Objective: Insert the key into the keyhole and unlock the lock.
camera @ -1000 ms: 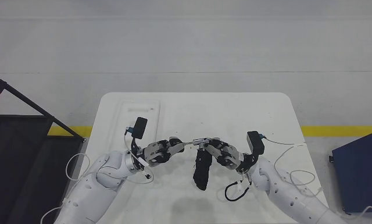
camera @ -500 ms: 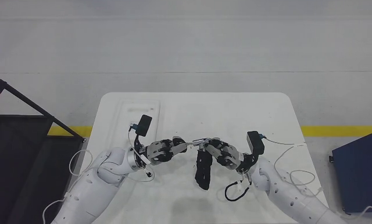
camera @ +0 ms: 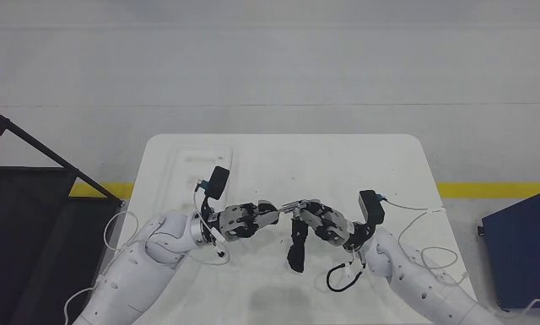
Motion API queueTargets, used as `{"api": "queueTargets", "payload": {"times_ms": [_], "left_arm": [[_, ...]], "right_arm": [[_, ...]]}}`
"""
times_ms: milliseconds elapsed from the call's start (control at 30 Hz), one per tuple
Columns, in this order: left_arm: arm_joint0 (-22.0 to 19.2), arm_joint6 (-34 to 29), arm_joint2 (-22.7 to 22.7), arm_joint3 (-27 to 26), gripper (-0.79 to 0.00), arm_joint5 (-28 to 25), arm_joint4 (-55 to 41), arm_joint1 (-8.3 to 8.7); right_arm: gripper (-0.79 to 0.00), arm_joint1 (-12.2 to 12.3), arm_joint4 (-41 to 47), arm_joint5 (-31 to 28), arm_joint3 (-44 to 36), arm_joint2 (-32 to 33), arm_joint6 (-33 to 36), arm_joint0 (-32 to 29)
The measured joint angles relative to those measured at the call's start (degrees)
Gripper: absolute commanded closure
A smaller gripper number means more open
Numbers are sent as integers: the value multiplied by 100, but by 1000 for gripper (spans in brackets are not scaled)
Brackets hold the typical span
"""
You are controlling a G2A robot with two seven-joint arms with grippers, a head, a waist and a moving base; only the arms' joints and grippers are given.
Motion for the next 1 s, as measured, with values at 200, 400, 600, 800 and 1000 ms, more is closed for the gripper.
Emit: {"api": "queueTargets", "payload": {"times_ms": [200, 400, 600, 800, 1000], "left_arm": [[185, 751, -251, -326, 0, 0, 1254, -33], [696, 2612, -651, -790, 0, 612, 3396, -158], [1046, 4728, -514, -862, 0, 1329, 5784, -236], [1064, 6392, -187, -625, 0, 2223, 7680, -261], [994, 7341, 64, -358, 0, 3800, 9042, -308]], "right_arm": [[0, 0, -1, 0, 0, 0, 0, 0], [0, 0, -1, 0, 0, 0, 0, 0], [0, 0, 0, 0, 0, 0, 0, 0], [0, 0, 0, 0, 0, 0, 0, 0], [0, 0, 0, 0, 0, 0, 0, 0]]}}
